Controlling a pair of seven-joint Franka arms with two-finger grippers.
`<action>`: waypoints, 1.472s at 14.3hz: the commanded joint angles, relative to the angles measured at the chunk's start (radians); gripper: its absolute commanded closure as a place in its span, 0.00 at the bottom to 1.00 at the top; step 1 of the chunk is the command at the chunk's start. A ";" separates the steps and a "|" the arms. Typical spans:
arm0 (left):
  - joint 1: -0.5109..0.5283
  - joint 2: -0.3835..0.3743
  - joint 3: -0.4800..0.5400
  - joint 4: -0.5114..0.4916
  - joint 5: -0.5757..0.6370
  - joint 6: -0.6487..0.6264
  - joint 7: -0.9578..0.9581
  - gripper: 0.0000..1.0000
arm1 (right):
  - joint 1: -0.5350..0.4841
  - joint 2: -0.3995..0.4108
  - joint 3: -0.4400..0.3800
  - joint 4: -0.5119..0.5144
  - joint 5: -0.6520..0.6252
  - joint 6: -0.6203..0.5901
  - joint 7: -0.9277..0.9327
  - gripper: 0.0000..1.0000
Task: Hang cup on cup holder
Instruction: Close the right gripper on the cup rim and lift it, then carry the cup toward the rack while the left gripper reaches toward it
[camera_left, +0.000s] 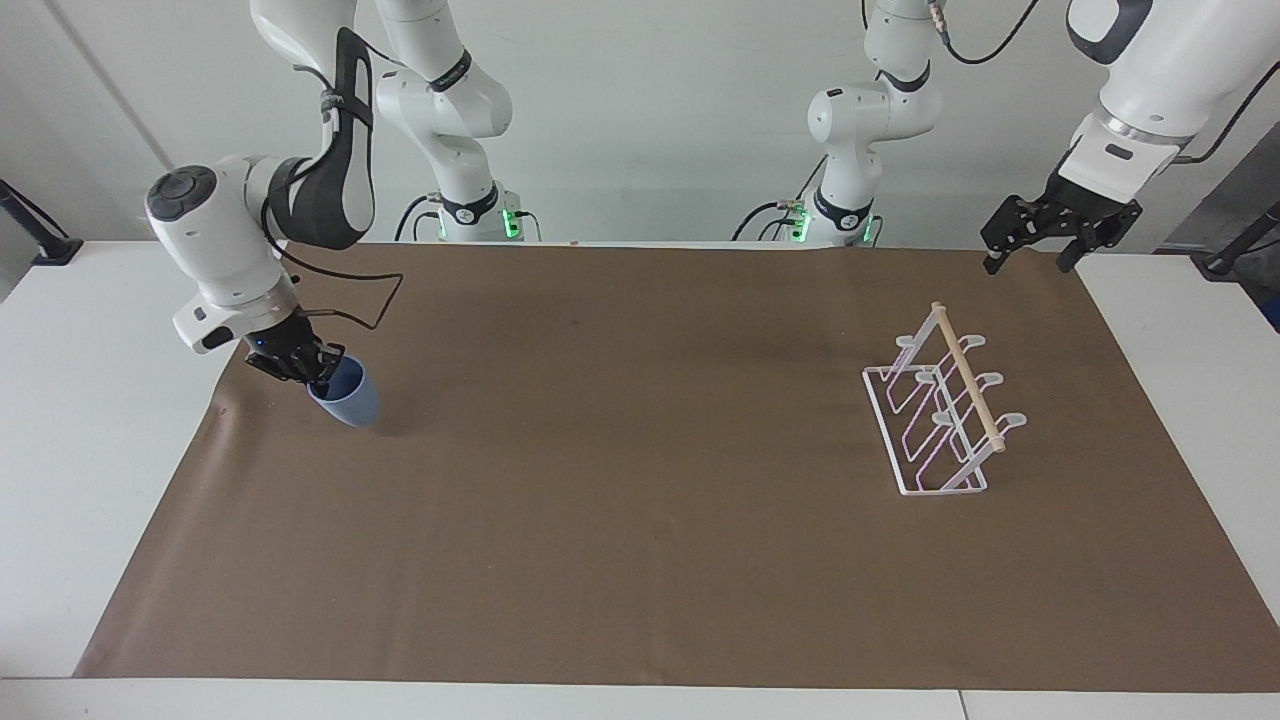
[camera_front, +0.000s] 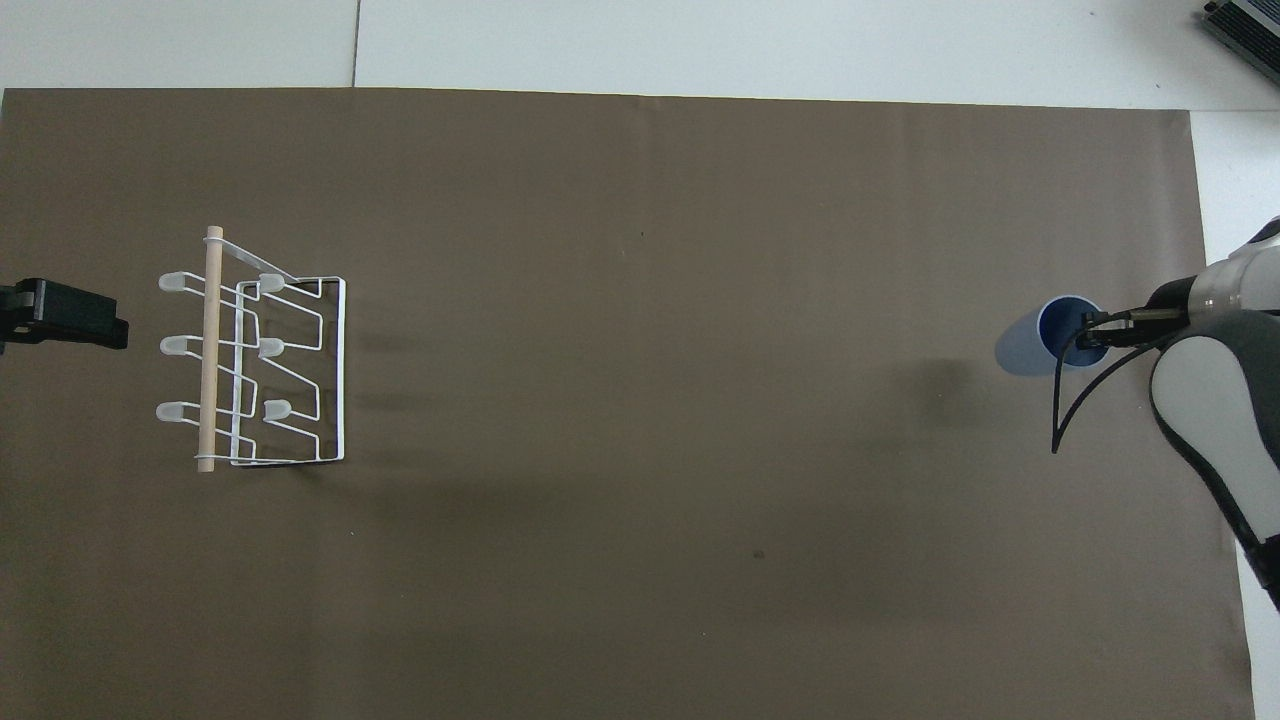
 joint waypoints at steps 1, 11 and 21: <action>0.022 -0.030 -0.004 -0.037 -0.014 0.016 0.005 0.00 | 0.002 0.002 0.034 0.158 0.119 -0.129 0.015 1.00; 0.102 -0.039 -0.012 -0.036 -0.399 -0.102 -0.297 0.00 | 0.004 -0.030 0.168 0.220 0.705 -0.261 0.021 1.00; 0.085 -0.189 -0.017 -0.393 -1.025 0.222 -0.754 0.00 | 0.002 -0.033 0.474 0.188 0.911 0.101 0.488 1.00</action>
